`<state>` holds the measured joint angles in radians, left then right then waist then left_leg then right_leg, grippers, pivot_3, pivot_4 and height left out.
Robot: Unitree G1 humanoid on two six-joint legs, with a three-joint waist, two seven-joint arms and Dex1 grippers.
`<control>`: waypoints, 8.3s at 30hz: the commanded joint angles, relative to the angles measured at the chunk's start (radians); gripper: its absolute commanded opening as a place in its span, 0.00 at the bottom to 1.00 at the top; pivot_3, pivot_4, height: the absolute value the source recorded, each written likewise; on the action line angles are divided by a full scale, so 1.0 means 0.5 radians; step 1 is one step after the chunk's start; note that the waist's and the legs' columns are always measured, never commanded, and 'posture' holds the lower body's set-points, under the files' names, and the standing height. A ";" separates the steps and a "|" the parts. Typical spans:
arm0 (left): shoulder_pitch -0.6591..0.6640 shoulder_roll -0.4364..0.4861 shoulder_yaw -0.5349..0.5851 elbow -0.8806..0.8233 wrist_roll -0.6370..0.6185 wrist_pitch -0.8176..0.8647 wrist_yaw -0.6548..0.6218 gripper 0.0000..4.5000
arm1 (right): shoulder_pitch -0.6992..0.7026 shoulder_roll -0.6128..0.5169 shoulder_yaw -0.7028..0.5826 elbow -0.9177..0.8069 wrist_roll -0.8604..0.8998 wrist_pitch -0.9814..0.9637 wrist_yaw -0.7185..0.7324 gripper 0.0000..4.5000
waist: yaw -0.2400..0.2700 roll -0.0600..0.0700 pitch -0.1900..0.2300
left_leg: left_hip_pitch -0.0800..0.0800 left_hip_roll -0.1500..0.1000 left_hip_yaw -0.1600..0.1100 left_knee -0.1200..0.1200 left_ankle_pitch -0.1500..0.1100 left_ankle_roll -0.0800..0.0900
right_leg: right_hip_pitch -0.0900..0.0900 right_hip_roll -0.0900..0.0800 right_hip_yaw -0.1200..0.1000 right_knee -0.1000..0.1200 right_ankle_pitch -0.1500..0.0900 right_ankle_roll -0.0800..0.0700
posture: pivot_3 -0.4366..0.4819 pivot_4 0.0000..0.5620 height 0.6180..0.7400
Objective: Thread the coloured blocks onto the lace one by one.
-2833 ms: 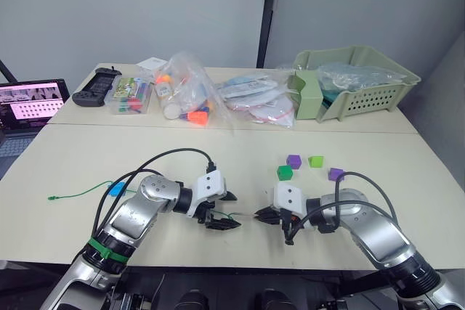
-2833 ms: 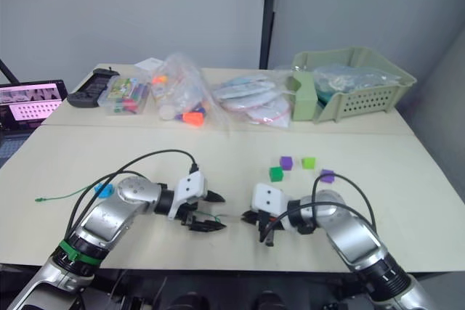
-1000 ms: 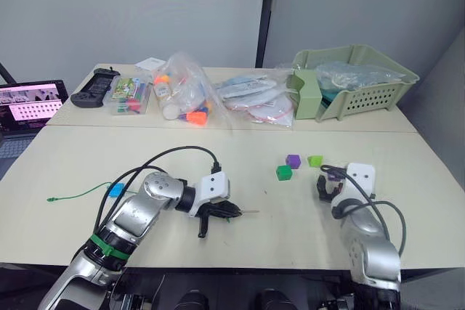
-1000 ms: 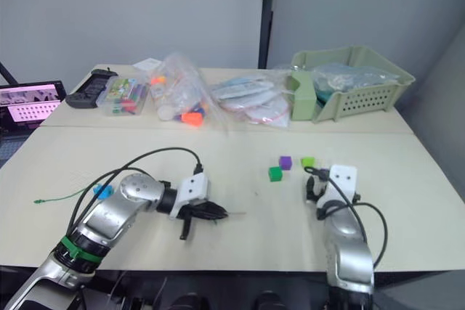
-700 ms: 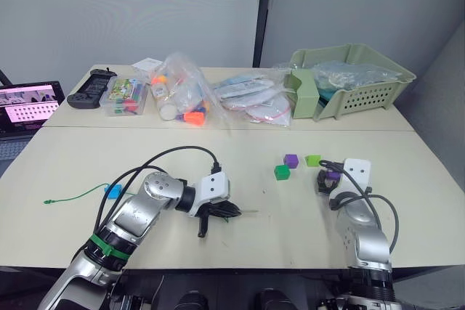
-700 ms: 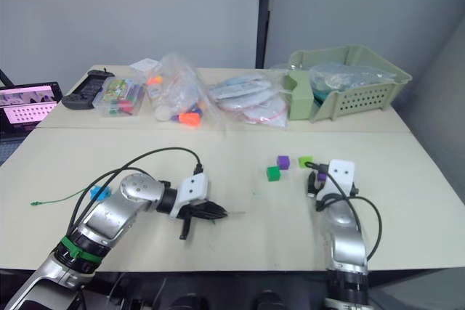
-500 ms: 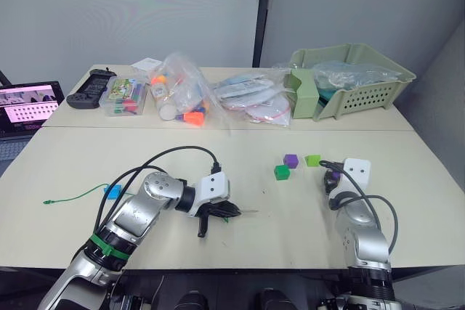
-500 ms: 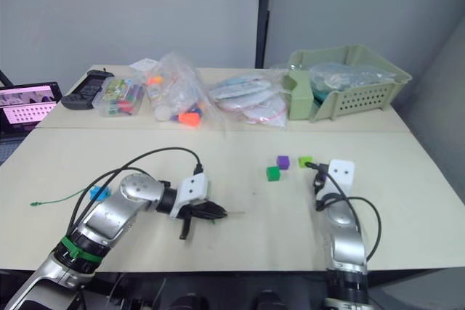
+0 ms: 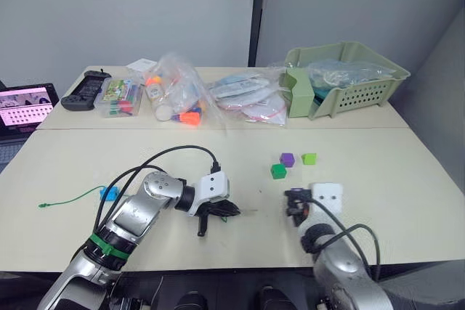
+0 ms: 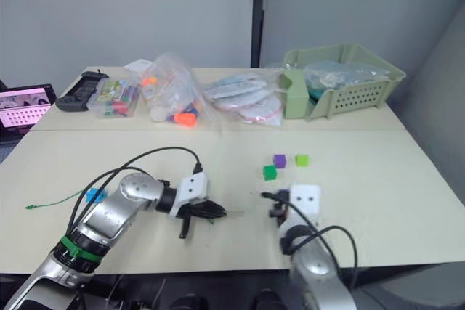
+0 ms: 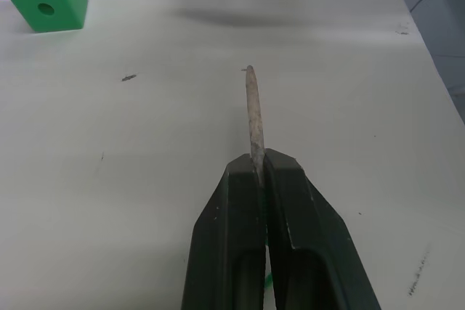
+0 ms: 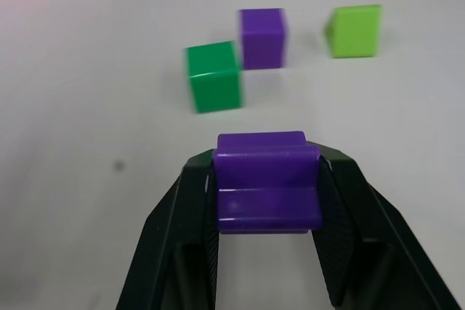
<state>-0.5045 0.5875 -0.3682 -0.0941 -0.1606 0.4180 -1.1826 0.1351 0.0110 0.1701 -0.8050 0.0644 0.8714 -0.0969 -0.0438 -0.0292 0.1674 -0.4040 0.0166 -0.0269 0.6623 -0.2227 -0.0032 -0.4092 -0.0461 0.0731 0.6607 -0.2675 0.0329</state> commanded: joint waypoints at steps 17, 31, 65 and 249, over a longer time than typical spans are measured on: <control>0.009 0.062 0.051 -0.009 -0.007 -0.062 -0.011 0.00 | -0.008 0.011 0.022 -0.094 0.078 0.149 0.147 0.71 | 0.000 -0.002 -0.001 | -0.001 0.002 0.002 -0.001 0.000 0.000 | 0.002 0.003 -0.006 -0.006 0.000 0.000 | 0.48 0.27 1.00; 0.039 0.082 0.057 -0.075 -0.023 -0.022 0.020 0.00 | -0.386 -1.401 -0.716 0.180 1.033 0.060 1.973 0.99 | 0.007 -0.003 0.000 | -0.001 -0.001 0.004 -0.001 0.000 0.000 | 0.010 0.001 -0.008 -0.012 0.000 0.000 | 0.48 0.27 1.00; 0.018 0.113 0.042 -0.318 -0.072 0.224 0.049 0.00 | -1.024 -1.393 0.089 1.545 0.338 -1.273 2.620 0.31 | 0.043 -0.004 0.001 | 0.000 -0.001 0.004 0.000 0.000 0.001 | 0.008 0.001 -0.007 -0.009 0.002 -0.001 | 0.48 0.27 1.00; 0.024 -0.278 -0.076 0.240 0.161 -0.424 0.060 0.02 | -1.028 -1.307 0.416 1.136 0.070 -0.796 2.375 0.31 | 0.056 -0.003 0.000 | 0.001 -0.001 0.003 0.010 0.000 0.001 | 0.010 0.003 -0.008 -0.002 0.002 -0.001 | 0.48 0.27 1.00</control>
<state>-0.4723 0.4596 -0.4062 0.0386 -0.0799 0.2011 -1.1645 -0.3764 -0.6515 0.3530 -0.2324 0.0996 0.4649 1.0879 -0.0157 -0.0308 0.1675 -0.4035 0.0162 -0.0255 0.6675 -0.2229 -0.0029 -0.4040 -0.0444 0.0691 0.6595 -0.2667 0.0326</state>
